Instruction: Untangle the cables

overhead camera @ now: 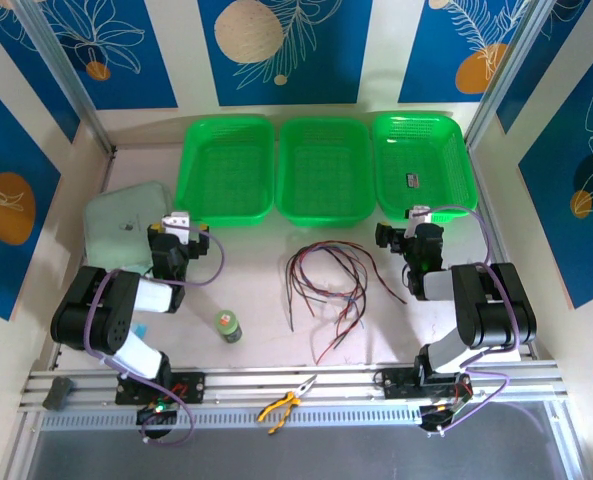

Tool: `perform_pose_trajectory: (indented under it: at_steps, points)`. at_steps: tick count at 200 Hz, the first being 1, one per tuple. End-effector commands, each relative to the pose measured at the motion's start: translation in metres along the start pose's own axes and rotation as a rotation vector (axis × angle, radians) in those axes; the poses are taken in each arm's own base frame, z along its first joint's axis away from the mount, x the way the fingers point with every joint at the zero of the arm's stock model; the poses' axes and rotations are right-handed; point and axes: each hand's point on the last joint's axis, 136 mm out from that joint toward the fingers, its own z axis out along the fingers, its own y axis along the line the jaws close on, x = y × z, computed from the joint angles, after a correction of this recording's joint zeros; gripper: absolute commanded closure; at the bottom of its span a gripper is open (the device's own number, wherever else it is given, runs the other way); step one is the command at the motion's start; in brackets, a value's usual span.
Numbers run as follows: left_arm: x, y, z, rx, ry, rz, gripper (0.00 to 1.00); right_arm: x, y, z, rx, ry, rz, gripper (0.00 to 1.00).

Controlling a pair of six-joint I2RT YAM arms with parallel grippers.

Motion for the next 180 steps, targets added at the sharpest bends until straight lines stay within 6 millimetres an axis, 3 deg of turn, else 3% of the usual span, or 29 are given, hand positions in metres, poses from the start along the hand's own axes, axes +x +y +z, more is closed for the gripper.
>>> perform_pose_trajectory:
  at_steps: [1,89,109,134,155,180]
  points:
    - [0.005,0.006,0.004,-0.025,0.021,-0.016,0.0,-0.017,0.004,0.0,-0.021,-0.046,0.006,0.01]
    - [0.002,0.006,-0.003,-0.023,-0.018,-0.016,0.0,-0.018,0.004,-0.001,-0.022,-0.046,0.007,0.01]
    - [-0.001,0.01,-0.011,-0.033,-0.044,-0.024,0.0,-0.03,0.005,-0.002,-0.012,-0.01,0.001,0.01]
    - [-0.011,0.007,-0.017,-0.024,-0.064,-0.007,0.0,-0.054,0.024,-0.014,-0.047,-0.005,-0.074,0.01]
    - [-0.026,0.01,-0.026,-0.039,-0.069,0.003,0.0,-0.073,0.041,-0.029,-0.058,-0.039,-0.15,0.01]
    - [-0.05,0.015,-0.039,-0.035,-0.063,-0.023,0.0,-0.078,0.049,-0.041,-0.061,0.025,-0.118,0.01]
